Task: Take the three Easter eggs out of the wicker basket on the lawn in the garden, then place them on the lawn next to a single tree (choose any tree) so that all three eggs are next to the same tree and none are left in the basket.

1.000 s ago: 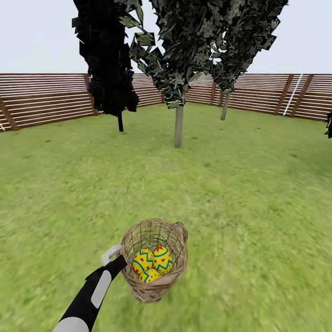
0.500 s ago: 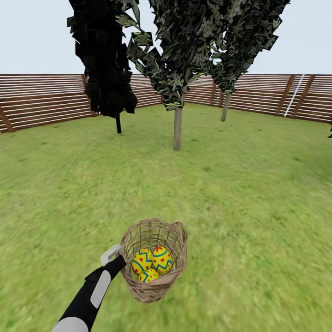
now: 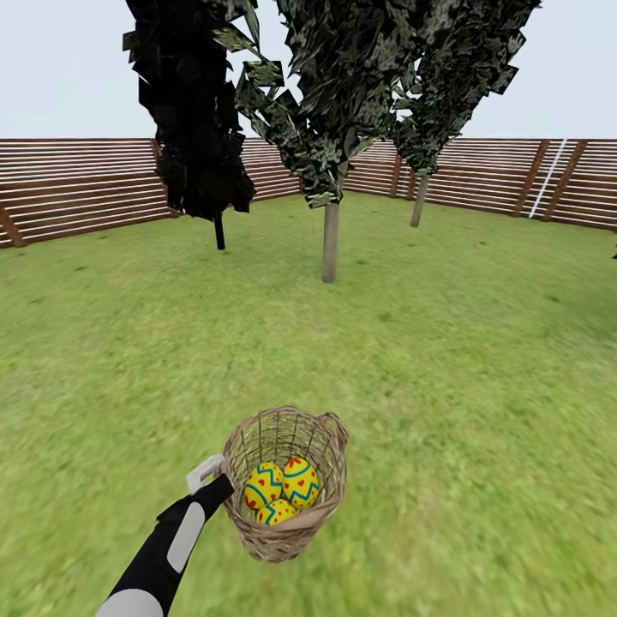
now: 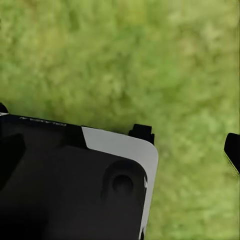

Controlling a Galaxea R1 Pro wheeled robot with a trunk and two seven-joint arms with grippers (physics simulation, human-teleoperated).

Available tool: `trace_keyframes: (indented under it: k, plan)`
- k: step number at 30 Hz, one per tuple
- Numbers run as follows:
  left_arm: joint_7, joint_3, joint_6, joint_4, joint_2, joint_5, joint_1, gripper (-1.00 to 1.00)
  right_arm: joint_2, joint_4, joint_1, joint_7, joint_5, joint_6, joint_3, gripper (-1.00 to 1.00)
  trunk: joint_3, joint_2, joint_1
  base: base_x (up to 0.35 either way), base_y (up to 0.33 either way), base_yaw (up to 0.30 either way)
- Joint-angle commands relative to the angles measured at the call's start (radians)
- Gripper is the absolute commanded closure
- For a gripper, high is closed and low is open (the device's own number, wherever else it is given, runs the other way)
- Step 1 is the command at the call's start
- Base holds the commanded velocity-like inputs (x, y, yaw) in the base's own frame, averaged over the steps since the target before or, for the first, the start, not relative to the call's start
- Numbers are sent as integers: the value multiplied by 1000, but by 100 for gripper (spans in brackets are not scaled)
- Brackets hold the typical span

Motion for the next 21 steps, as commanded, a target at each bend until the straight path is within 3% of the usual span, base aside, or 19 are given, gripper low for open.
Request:
trace_keyframes:
  k: [1, 21]
  plan:
    - [5, 3, 6, -3, -1, 13, -1, 100, -1, 2, -1, 2, 10, -4, -8, -100, 2, 6, -3, 321, -5, 0]
    - [5, 4, 6, -2, 0, 14, 0, 100, -1, 2, -1, 2, 9, -6, -9, -100, 65, 146, -80, 329, 0, 0]
